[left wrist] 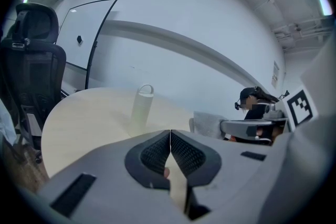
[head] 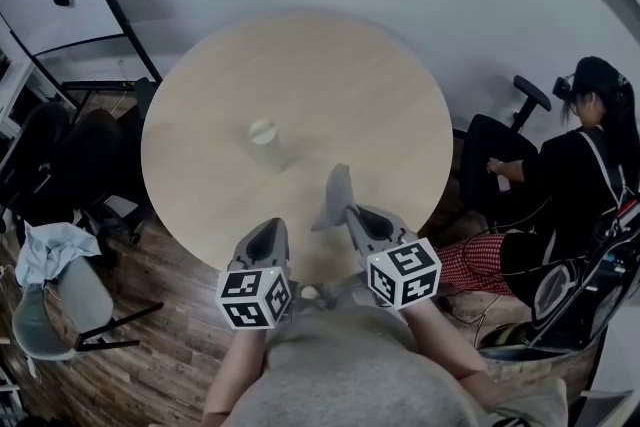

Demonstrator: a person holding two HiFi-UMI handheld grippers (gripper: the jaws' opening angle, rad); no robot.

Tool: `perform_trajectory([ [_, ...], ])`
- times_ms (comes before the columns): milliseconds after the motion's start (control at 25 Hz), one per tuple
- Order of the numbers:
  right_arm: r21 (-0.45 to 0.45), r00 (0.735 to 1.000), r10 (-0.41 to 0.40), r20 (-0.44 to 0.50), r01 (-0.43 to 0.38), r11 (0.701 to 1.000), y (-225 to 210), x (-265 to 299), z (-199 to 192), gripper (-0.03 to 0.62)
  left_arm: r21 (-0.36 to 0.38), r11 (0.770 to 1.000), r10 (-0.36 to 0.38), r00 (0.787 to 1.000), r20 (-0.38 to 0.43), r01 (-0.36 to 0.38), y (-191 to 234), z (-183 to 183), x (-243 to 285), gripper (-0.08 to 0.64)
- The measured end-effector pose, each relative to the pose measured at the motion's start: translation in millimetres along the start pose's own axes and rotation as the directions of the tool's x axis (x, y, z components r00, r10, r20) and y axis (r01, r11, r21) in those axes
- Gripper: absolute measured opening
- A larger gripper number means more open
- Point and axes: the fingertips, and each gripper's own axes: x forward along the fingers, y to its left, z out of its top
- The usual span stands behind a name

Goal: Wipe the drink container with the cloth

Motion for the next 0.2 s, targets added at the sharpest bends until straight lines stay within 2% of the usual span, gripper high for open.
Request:
perform_trajectory([
  [200,-0.015,1.000,-0.008,-0.010,0.007,1.000,-0.8,1.5,-0.6,0.008,-0.005,1.000,0.002,1.000,0.001,-0.002,1.7,0.4,0.6,0.003],
])
